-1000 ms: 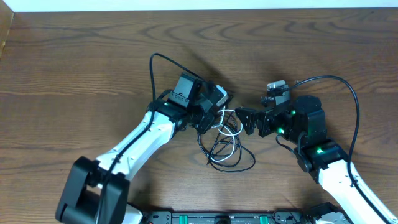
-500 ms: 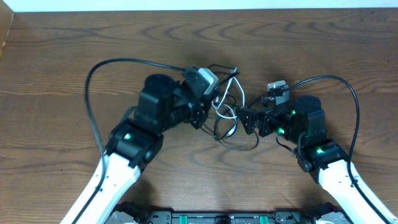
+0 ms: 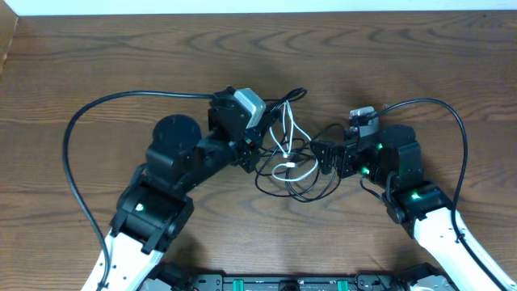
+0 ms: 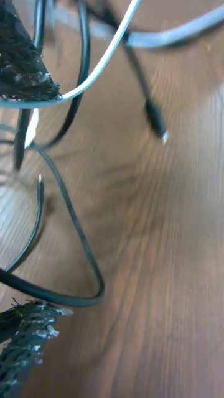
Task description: Untangle cables
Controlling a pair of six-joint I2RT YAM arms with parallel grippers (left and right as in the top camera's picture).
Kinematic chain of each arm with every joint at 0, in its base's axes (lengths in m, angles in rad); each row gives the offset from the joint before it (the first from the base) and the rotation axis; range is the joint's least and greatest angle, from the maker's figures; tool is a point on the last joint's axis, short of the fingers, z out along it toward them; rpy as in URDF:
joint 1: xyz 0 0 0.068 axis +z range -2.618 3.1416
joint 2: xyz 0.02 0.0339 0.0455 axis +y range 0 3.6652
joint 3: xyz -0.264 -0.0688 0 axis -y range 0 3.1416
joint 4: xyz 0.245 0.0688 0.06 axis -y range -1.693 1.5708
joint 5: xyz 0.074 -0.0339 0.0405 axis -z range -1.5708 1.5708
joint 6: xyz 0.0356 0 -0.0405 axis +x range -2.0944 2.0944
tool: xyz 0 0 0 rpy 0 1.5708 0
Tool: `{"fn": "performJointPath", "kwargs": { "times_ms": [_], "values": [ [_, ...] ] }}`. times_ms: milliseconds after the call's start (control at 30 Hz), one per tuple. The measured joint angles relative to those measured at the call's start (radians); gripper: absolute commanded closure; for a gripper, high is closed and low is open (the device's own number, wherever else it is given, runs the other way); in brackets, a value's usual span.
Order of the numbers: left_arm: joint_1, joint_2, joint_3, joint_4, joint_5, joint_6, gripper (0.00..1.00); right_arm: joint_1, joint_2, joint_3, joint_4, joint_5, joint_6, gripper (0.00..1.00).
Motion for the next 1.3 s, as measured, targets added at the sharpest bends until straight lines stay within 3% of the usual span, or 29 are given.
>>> {"fn": "performJointPath", "kwargs": {
  "times_ms": [733, 1000, 1167, 1300],
  "values": [
    [0.081, -0.053, 0.000, 0.026, -0.095, -0.018, 0.92, 0.000, 0.061, 0.000, -0.098, 0.141, 0.000, 0.04],
    [0.100, -0.054, 0.000, 0.025, -0.214, -0.019, 0.92, 0.000, 0.061, 0.000, -0.141, 0.209, 0.000, 0.09],
    [0.100, -0.054, 0.000, -0.001, -0.236, -0.020, 0.92, 0.000, 0.061, 0.000, -0.136, 0.213, 0.002, 0.01],
    [0.100, -0.054, 0.000, -0.012, -0.241, -0.024, 0.93, 0.000, 0.061, 0.000, -0.105, 0.185, -0.004, 0.01]
  ]
}}
